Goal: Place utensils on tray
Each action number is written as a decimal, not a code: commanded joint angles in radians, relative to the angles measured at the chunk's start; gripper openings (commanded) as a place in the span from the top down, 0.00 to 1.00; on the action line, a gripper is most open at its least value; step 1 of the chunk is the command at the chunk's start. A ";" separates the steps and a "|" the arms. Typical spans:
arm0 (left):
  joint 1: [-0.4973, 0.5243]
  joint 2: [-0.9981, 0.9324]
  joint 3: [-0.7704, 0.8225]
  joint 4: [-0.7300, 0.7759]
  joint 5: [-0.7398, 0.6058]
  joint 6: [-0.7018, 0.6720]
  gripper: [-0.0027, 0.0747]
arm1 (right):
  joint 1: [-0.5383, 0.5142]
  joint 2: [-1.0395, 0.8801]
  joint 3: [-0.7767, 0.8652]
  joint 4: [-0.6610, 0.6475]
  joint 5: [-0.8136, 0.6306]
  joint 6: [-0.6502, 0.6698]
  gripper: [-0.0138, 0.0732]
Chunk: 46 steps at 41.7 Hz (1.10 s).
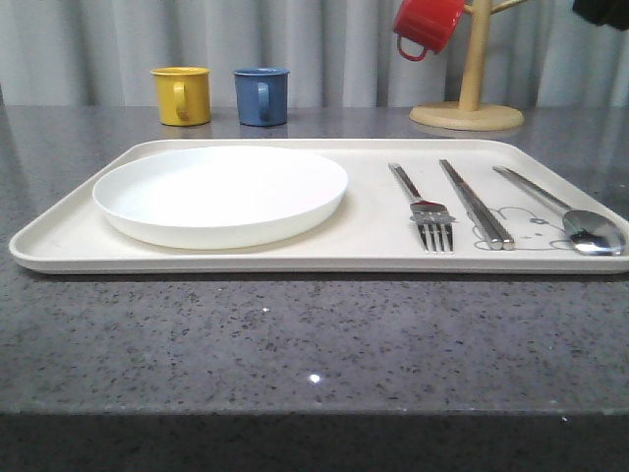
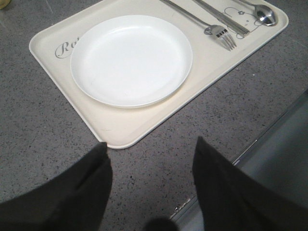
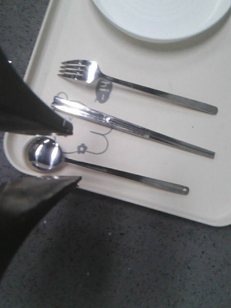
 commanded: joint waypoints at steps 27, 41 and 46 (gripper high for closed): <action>-0.009 0.003 -0.024 -0.006 -0.103 -0.005 0.50 | -0.002 -0.856 0.432 -0.003 -0.026 -0.114 0.56; -0.009 0.003 -0.024 -0.006 -0.118 -0.005 0.50 | 0.047 -0.940 0.492 0.000 -0.014 -0.093 0.56; -0.009 0.003 -0.024 -0.006 -0.118 -0.005 0.50 | 0.047 -0.940 0.492 0.005 -0.055 -0.087 0.56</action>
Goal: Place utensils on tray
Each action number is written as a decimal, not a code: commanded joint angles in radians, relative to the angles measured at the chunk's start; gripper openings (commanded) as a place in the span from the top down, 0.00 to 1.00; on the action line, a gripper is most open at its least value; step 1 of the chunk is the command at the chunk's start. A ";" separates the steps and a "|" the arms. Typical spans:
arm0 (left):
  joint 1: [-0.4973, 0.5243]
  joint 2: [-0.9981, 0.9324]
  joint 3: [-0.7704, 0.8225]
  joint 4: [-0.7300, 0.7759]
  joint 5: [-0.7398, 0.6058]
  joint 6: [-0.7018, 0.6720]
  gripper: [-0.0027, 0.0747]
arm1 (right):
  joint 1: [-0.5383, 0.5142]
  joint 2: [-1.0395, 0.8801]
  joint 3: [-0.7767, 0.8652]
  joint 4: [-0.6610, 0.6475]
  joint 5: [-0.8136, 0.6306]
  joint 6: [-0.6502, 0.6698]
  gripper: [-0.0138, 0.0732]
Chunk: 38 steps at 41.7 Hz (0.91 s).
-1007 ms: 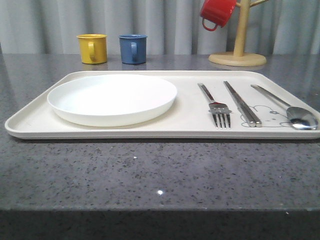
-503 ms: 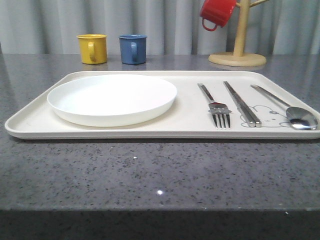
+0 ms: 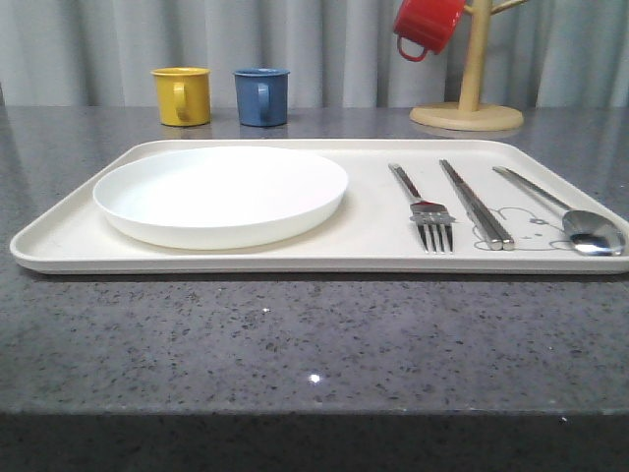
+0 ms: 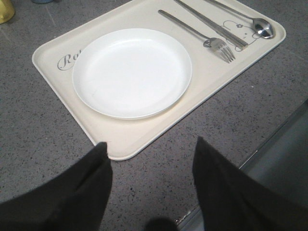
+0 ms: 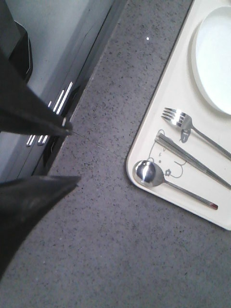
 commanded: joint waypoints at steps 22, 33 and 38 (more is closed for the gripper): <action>-0.009 0.003 -0.024 -0.006 -0.074 -0.005 0.99 | -0.001 0.010 -0.019 0.015 -0.123 0.035 0.92; -0.009 0.003 -0.024 -0.006 -0.076 -0.005 0.99 | -0.001 0.010 -0.019 0.015 -0.101 0.035 0.92; -0.009 0.003 -0.024 -0.006 -0.076 -0.005 0.99 | -0.001 0.010 -0.019 0.015 -0.100 0.035 0.92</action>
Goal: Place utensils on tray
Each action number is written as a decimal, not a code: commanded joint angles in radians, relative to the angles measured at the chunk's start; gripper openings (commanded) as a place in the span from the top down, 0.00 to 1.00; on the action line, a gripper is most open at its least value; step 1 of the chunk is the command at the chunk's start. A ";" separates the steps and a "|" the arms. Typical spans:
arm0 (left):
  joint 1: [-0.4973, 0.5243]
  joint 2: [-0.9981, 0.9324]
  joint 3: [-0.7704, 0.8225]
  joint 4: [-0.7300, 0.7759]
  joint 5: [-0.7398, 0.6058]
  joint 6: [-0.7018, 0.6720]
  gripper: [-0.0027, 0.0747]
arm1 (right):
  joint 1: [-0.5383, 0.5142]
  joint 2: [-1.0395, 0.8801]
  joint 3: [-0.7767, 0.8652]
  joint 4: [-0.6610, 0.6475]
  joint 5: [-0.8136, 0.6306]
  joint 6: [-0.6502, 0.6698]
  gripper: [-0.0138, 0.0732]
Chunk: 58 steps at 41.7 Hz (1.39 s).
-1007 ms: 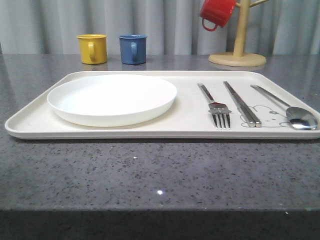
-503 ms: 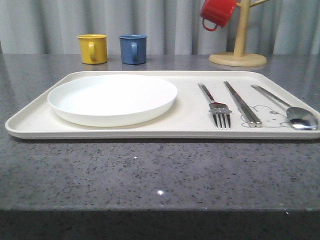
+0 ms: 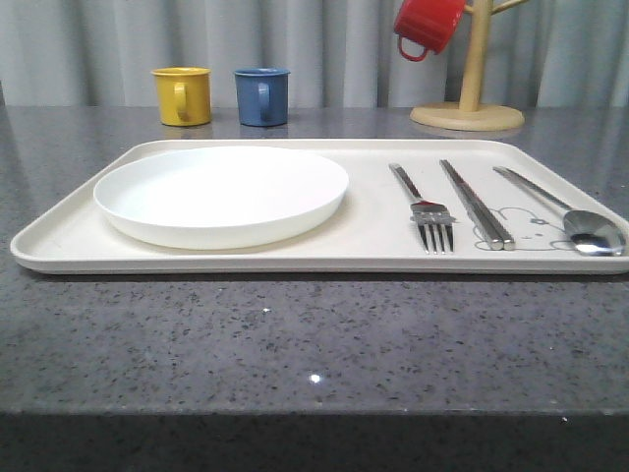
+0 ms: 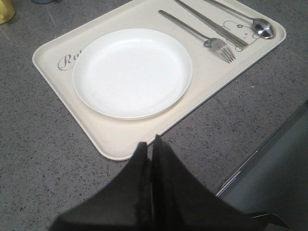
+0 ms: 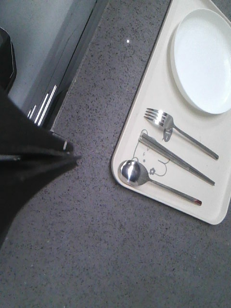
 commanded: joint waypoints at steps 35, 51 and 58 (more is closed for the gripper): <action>0.591 -0.658 0.869 -0.086 -0.911 -0.005 0.99 | -0.001 0.010 -0.020 0.011 -0.057 0.003 0.92; 0.591 -0.658 0.869 -0.086 -0.911 -0.005 0.99 | -0.001 0.010 -0.020 0.011 -0.057 0.003 0.92; 0.591 -0.658 0.869 -0.086 -0.911 -0.005 0.99 | -0.001 0.010 -0.020 0.011 -0.057 0.003 0.92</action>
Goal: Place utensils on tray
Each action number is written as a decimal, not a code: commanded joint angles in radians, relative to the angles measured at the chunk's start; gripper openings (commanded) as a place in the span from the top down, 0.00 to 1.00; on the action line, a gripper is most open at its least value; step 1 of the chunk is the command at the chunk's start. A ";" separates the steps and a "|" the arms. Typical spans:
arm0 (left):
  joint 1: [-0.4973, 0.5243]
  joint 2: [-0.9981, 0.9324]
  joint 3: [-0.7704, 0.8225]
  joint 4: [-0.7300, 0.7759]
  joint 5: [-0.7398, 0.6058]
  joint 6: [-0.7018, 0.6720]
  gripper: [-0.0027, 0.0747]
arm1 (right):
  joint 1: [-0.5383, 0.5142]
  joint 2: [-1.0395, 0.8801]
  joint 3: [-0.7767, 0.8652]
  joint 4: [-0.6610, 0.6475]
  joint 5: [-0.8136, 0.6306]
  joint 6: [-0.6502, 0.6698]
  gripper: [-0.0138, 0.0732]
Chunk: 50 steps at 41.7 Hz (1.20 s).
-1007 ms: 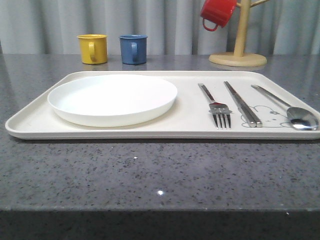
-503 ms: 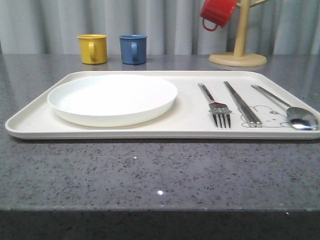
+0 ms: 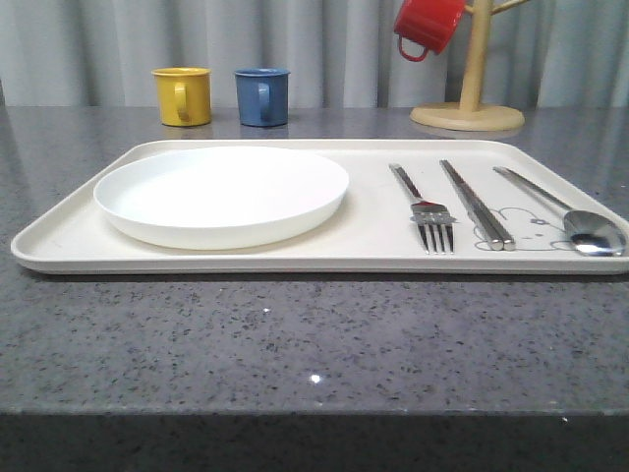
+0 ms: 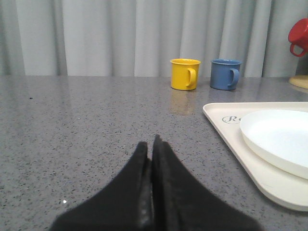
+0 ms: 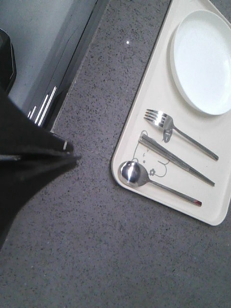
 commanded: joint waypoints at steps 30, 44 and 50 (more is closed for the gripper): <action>0.002 -0.022 0.019 -0.007 -0.083 -0.005 0.99 | -0.024 -0.026 0.015 -0.055 -0.131 0.000 0.92; 0.002 -0.022 0.019 -0.007 -0.083 -0.005 0.99 | -0.165 -0.275 0.501 -0.086 -0.775 0.000 0.92; 0.002 -0.022 0.019 -0.007 -0.083 -0.005 0.99 | -0.213 -0.355 0.698 -0.087 -0.976 0.000 0.92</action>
